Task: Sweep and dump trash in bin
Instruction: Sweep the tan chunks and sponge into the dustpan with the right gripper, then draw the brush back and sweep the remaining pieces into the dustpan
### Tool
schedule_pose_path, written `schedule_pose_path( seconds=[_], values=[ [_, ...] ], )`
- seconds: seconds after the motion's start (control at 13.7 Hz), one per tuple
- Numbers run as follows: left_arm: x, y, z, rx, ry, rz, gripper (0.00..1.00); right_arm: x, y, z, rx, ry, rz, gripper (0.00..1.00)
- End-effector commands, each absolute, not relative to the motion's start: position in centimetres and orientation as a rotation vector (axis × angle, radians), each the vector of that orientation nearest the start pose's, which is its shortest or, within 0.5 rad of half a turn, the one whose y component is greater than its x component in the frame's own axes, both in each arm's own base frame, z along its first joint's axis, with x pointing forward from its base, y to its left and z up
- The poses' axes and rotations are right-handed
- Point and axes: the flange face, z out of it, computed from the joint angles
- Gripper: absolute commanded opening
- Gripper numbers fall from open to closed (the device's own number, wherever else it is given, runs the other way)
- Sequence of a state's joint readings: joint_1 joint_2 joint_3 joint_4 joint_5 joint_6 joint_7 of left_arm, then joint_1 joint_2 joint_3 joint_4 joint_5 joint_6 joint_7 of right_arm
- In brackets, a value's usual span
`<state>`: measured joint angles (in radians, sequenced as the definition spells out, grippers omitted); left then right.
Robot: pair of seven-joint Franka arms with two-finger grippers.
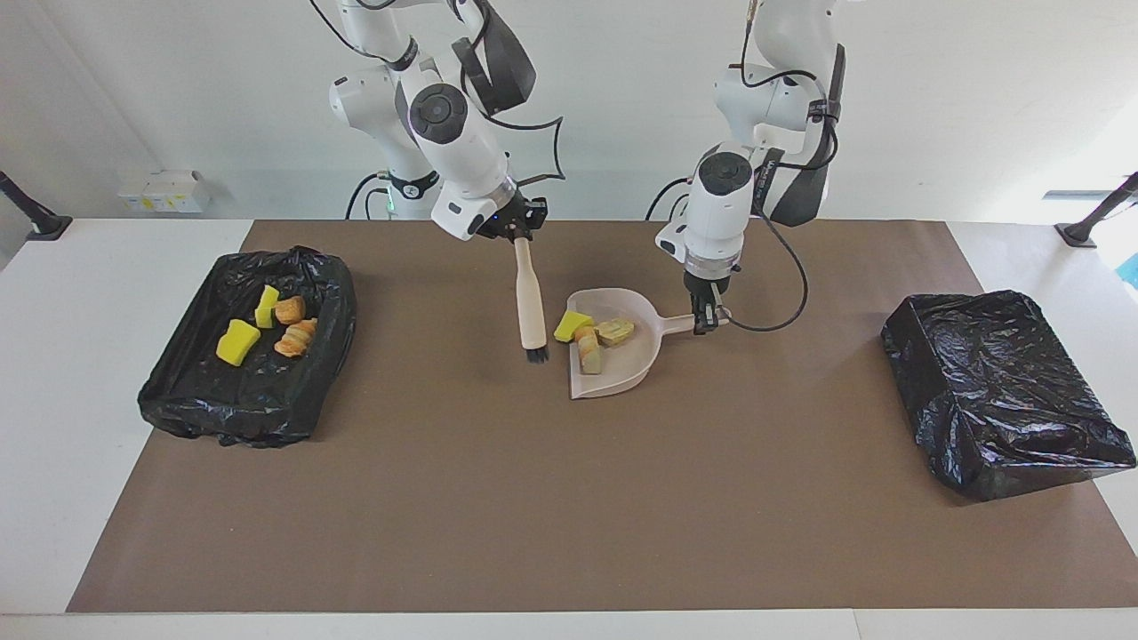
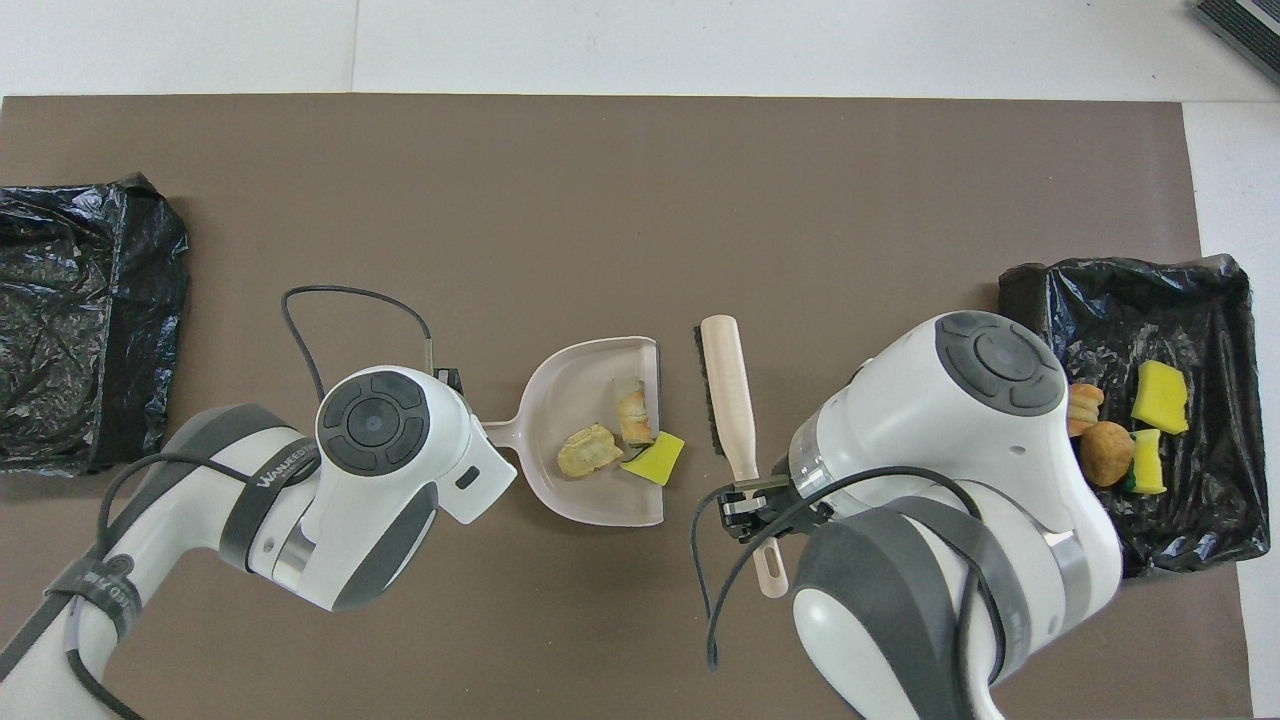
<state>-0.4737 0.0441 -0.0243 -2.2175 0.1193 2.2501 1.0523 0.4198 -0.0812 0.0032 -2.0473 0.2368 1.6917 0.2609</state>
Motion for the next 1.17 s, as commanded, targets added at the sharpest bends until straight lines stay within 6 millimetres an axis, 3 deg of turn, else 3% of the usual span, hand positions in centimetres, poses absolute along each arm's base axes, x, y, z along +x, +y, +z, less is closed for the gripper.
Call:
schedule_pose_path(
  seconds=[0.0, 0.29, 0.44, 0.59, 0.73, 0.95, 1.1],
  values=[
    [47.3, -24.0, 35.2, -2.102, 2.236, 0.041, 0.00, 42.3, 17.9, 43.8, -3.071, -0.173, 0.546, 0.00],
    [47.1, -24.0, 35.0, -2.099, 2.241, 0.044, 0.00, 42.9, 12.1, 42.7, -3.110, -0.242, 0.603, 0.00],
    [47.1, -24.0, 35.0, -2.101, 2.240, 0.047, 0.00, 42.3, 12.7, 40.4, -3.105, -0.251, 0.587, 0.00],
    [47.1, -24.0, 35.0, -2.101, 2.240, 0.047, 0.00, 41.8, 15.1, 37.3, -3.100, -0.271, 0.628, 0.00],
    [47.1, -24.0, 35.1, -2.099, 2.241, 0.044, 0.00, 41.9, 17.7, 35.9, -3.069, -0.231, 0.584, 0.00],
    [47.1, -24.0, 35.1, -2.101, 2.240, 0.044, 0.00, 41.7, 23.9, 33.6, -2.979, -0.116, 0.501, 0.00],
    [46.9, -24.1, 35.1, -2.099, 2.242, 0.046, 0.00, 41.9, 27.4, 34.0, -2.907, -0.023, 0.451, 0.00]
  ],
)
